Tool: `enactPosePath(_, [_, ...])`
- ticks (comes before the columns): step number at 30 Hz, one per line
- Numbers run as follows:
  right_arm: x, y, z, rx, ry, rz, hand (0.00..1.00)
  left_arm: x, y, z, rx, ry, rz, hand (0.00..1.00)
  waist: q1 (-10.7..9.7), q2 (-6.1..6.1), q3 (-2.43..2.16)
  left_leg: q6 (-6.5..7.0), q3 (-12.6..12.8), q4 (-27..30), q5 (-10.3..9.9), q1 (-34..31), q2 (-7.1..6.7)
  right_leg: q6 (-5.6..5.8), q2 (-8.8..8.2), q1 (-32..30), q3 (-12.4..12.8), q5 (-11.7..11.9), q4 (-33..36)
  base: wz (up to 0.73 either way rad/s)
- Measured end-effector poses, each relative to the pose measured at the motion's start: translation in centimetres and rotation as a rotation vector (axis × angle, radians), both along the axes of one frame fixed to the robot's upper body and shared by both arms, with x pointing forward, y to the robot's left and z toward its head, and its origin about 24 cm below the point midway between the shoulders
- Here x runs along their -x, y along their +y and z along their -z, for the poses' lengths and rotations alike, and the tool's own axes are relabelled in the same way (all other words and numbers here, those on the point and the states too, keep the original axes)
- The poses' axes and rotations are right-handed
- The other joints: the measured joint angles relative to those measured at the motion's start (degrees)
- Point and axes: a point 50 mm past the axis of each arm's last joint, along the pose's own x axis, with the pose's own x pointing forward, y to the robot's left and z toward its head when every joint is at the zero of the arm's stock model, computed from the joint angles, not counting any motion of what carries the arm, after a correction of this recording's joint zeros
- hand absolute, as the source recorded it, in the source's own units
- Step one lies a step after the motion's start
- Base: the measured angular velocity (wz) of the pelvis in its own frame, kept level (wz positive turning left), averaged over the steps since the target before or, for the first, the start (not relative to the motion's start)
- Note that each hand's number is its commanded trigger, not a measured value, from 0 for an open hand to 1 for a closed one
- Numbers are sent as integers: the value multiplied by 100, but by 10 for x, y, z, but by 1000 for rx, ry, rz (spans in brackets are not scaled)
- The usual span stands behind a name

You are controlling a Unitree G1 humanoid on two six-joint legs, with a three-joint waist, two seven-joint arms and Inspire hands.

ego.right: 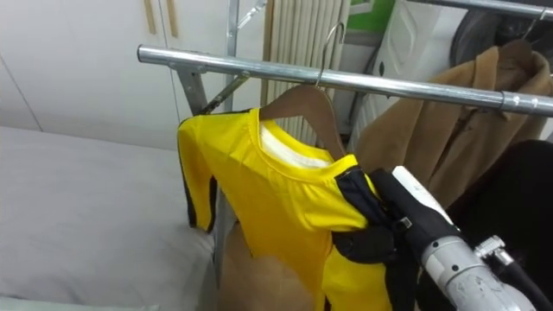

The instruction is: Hang clothes

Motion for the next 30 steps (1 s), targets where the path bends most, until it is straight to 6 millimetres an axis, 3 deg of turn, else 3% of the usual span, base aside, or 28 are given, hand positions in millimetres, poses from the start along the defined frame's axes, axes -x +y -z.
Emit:
enactPosePath(8, [-4,-4,9,-57,42,8,100,-6,2,0,-6,-39,-9,0,81,0,0,1,-155,6,-1,-18,0,0,-19,87,-113,1,-73,7])
enactPosePath(20, [-10,-9,20,-70,100,12,100,-8,5,0,-15,-57,-23,0,113,-7,0,1,-151,8,1,-2,-1,2,-22,98,-136,-5,-78,1])
enactPosePath(30, [-7,-19,44,-91,202,52,100,-7,5,-1,-17,-58,-31,0,111,-6,-1,1,-172,10,1,49,-2,2,-40,175,-183,-4,-63,2])
